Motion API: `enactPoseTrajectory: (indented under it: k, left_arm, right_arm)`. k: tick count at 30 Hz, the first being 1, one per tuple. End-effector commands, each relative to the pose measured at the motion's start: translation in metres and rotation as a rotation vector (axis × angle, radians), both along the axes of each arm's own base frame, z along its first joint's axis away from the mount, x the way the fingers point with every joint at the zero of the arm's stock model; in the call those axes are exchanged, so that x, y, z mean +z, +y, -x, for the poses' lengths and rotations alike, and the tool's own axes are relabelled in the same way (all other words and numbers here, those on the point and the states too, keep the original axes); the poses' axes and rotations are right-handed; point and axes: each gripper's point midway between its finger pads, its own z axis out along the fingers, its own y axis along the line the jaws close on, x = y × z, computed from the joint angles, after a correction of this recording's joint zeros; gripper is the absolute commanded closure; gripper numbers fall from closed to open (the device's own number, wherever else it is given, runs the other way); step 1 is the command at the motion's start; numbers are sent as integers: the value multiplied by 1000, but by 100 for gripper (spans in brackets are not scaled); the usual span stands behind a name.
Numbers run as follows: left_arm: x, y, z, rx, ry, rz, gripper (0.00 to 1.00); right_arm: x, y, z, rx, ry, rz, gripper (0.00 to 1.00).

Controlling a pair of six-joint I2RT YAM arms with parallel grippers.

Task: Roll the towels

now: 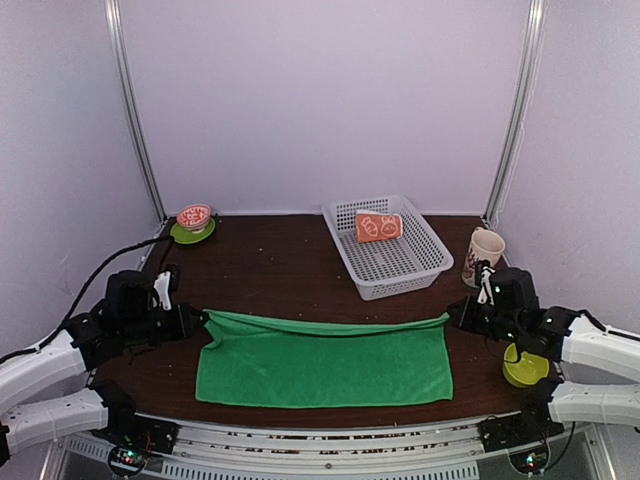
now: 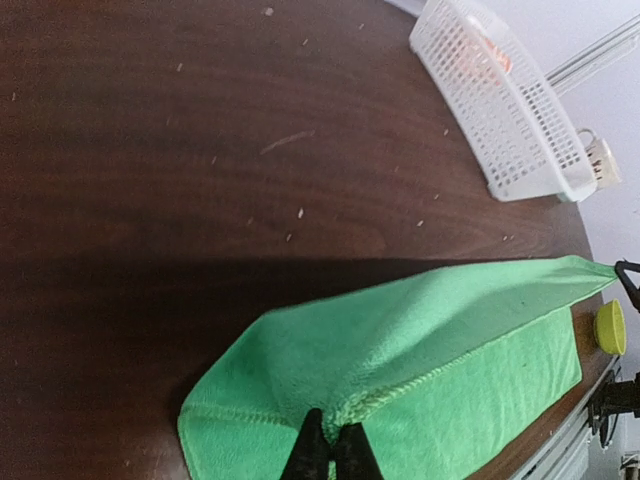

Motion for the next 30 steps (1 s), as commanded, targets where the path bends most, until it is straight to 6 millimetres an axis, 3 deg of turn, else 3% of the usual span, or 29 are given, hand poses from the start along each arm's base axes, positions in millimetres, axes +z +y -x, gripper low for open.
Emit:
enactPoseTrajectory:
  k: [1, 8, 19, 30]
  left_arm:
    - [-32, 6, 25, 28, 188, 25, 100]
    - [-33, 4, 48, -18, 236, 74, 100]
    - [-38, 5, 57, -22, 272, 88, 100]
    - [-41, 7, 66, -15, 311, 69, 100]
  right_arm:
    - [-18, -3, 22, 7, 93, -37, 100]
    - [-31, -3, 48, 49, 170, -73, 100]
    - [-56, 11, 82, 160, 269, -78, 100]
    - [-57, 17, 106, 237, 299, -77, 100]
